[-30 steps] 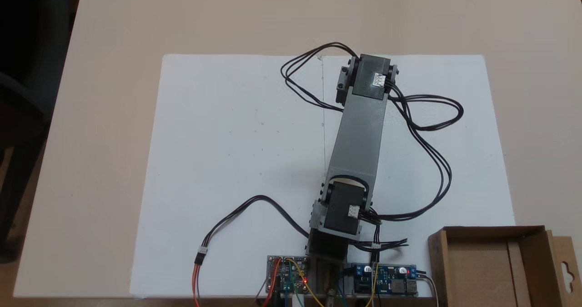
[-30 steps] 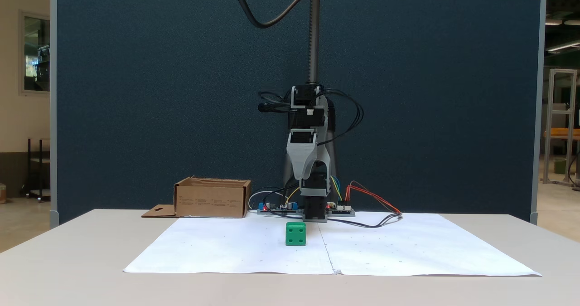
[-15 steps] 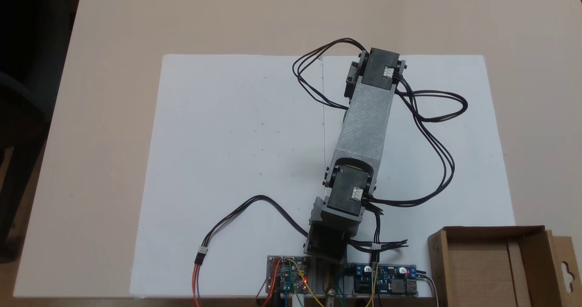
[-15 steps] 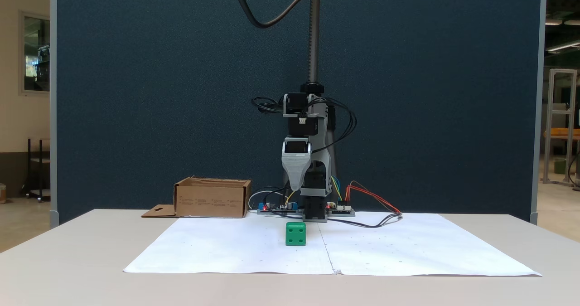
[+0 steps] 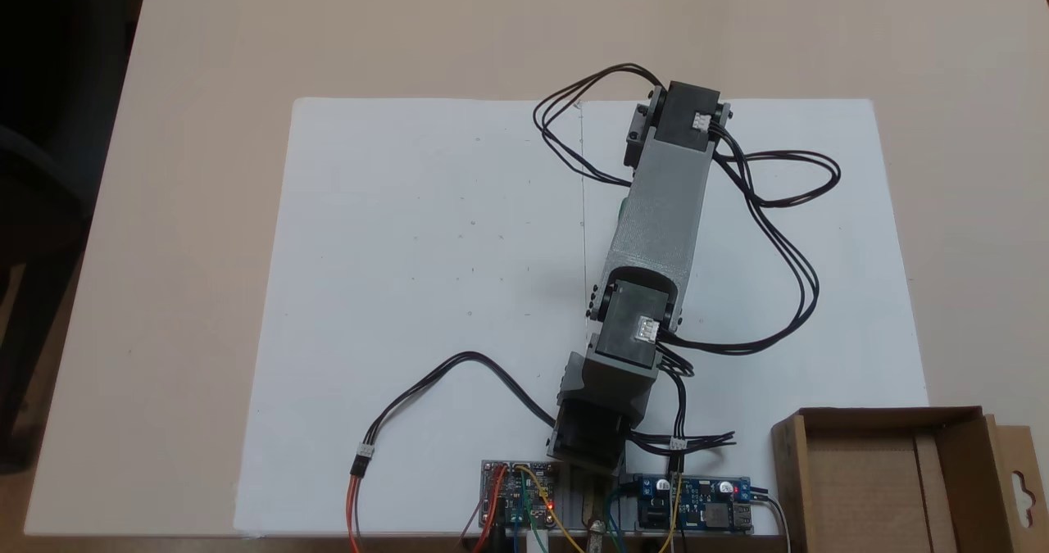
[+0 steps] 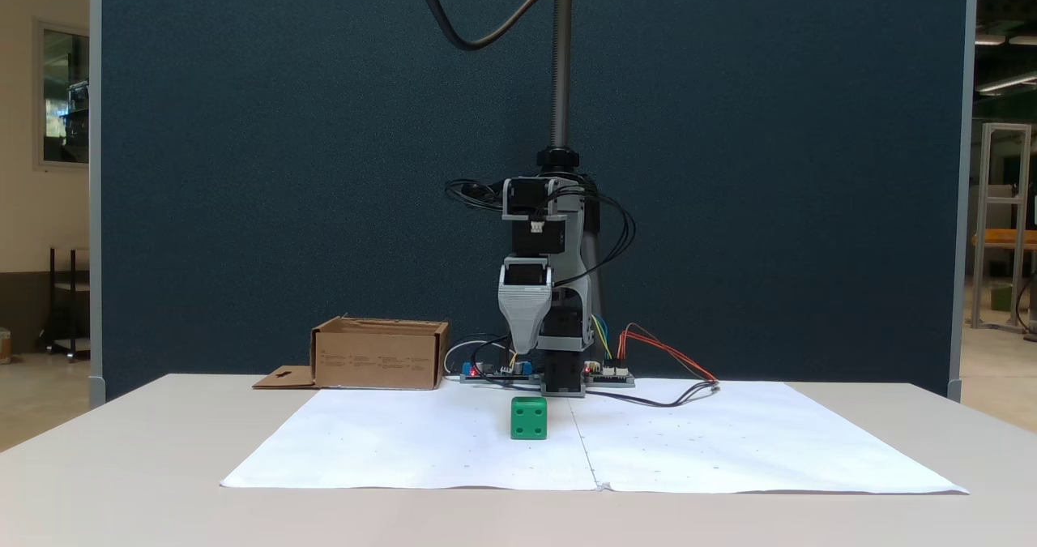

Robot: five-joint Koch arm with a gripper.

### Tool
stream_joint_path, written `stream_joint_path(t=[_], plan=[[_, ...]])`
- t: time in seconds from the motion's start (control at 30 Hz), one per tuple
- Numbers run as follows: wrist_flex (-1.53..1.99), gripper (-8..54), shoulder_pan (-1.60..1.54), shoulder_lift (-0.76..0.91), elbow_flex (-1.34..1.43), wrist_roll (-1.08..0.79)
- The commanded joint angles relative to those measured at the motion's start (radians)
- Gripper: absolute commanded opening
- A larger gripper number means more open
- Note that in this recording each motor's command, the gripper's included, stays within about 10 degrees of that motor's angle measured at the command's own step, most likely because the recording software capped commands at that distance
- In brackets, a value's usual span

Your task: Grasp a green dice and put it in the bin.

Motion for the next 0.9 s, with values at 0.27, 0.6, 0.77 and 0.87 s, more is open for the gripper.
stream_joint_path(t=[0.27, 0.6, 0.77, 0.87], plan=[[-0.064, 44.8, -0.011, -0.029, -0.066, -0.064], [-0.063, 44.6, -0.028, -0.031, -0.066, -0.058], [-0.064, 44.6, -0.026, -0.031, -0.066, -0.058], [-0.064, 44.6, -0.026, -0.038, -0.066, -0.057]])
